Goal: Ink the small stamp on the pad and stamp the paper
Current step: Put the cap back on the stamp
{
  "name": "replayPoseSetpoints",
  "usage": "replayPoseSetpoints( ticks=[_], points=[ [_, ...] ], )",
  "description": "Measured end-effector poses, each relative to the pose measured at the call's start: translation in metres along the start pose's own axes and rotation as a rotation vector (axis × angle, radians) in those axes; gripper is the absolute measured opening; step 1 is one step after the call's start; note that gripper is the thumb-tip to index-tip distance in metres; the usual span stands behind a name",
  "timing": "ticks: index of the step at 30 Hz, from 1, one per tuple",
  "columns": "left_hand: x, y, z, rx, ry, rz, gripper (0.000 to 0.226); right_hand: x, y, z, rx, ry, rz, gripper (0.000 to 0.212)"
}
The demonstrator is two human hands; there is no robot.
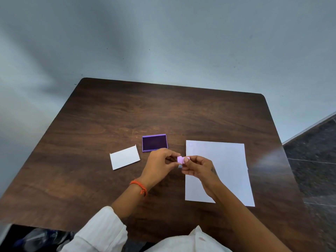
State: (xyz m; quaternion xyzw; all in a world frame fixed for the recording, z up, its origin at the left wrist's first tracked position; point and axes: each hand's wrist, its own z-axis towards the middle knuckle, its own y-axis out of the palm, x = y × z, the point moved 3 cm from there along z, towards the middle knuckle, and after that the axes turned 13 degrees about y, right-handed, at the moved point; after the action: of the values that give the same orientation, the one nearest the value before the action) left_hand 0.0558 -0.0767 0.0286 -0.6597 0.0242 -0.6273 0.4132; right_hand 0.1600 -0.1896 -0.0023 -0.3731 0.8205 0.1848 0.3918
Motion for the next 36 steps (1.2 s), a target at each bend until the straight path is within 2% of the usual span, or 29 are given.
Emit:
replayPoseSetpoints(
  ticks=[12,17,25,30,36],
  points=[
    [-0.002,0.002,0.005,-0.020,0.039,0.054,0.026,0.000,-0.002,0.004,0.022,0.015,0.002,0.027],
    [-0.009,0.004,0.004,0.003,0.021,0.016,0.026,0.001,0.001,0.008,0.038,0.018,-0.042,0.033],
    [-0.025,0.016,0.008,0.063,-0.054,0.005,0.024,-0.015,0.012,0.017,0.253,-0.264,-0.374,0.028],
    [-0.040,0.026,0.016,0.042,-0.090,0.075,0.022,-0.017,0.022,0.034,0.358,-0.267,-0.595,0.027],
    [-0.055,0.031,0.017,0.009,-0.084,0.118,0.020,-0.013,0.029,0.039,0.314,-0.288,-0.686,0.027]
  ],
)
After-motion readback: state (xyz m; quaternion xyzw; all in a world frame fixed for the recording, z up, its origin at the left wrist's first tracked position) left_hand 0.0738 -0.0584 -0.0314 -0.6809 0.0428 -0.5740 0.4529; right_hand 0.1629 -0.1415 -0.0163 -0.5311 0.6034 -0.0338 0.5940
